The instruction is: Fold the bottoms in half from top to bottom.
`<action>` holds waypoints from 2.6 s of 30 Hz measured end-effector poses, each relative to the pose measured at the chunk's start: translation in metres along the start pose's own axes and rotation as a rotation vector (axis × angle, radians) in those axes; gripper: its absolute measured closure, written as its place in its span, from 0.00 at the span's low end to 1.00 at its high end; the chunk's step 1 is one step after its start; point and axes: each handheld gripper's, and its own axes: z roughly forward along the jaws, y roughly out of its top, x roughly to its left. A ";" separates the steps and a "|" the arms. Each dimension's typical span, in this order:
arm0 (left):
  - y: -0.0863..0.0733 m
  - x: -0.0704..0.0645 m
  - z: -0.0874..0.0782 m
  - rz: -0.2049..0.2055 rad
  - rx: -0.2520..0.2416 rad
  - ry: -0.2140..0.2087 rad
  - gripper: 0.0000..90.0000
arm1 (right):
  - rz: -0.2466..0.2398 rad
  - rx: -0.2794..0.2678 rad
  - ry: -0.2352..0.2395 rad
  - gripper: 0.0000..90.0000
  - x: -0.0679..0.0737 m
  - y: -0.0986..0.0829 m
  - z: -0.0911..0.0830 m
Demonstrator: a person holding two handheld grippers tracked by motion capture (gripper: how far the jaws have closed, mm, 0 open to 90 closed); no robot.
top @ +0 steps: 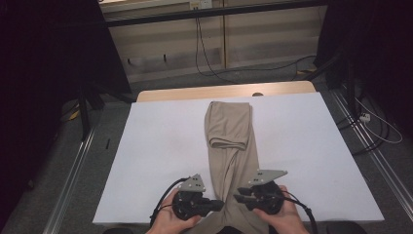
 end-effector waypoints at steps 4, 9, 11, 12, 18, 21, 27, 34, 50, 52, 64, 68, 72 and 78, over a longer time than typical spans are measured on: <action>0.013 -0.009 0.021 0.038 0.020 -0.027 1.00 | 0.042 -0.045 -0.045 0.82 -0.017 0.001 -0.013; 0.001 -0.005 0.035 0.015 0.067 -0.047 0.95 | 0.044 -0.052 -0.023 0.83 -0.021 0.003 -0.008; -0.003 -0.002 0.028 0.013 0.064 -0.055 0.84 | 0.039 -0.038 -0.007 0.80 -0.018 0.004 -0.001; -0.005 -0.002 0.025 0.016 0.054 -0.051 0.85 | 0.034 -0.041 0.016 0.77 -0.015 0.006 0.003; -0.020 0.009 0.000 -0.017 0.031 0.006 0.84 | 0.014 -0.009 0.055 0.68 -0.002 0.019 0.020; -0.020 0.019 0.001 -0.031 0.030 0.059 0.86 | 0.008 -0.007 0.064 0.62 0.000 0.023 0.022; -0.016 0.027 0.016 -0.027 0.061 0.091 0.85 | -0.006 -0.029 0.048 0.62 0.004 0.026 0.023; -0.018 0.024 0.021 -0.004 0.082 0.114 0.83 | -0.016 0.048 0.044 0.61 0.007 0.021 0.039; -0.008 0.021 0.026 -0.004 0.055 0.122 0.74 | 0.076 -0.033 -0.005 0.99 -0.008 0.006 0.001; 0.001 0.020 0.029 0.022 0.048 0.118 0.72 | 0.096 -0.031 0.003 0.99 -0.010 0.001 -0.004; 0.010 0.023 0.048 0.093 0.075 0.186 0.99 | 0.150 -0.023 -0.078 1.00 -0.026 -0.022 -0.027; 0.012 0.021 0.034 0.074 0.063 0.185 0.99 | 0.154 -0.027 -0.082 1.00 -0.028 -0.025 -0.033; 0.005 0.021 0.027 0.058 0.051 0.169 0.99 | 0.164 0.001 -0.070 0.99 -0.029 -0.031 -0.035; 0.002 0.020 0.026 0.066 0.034 0.160 0.90 | 0.161 0.075 -0.062 1.00 -0.026 -0.039 -0.030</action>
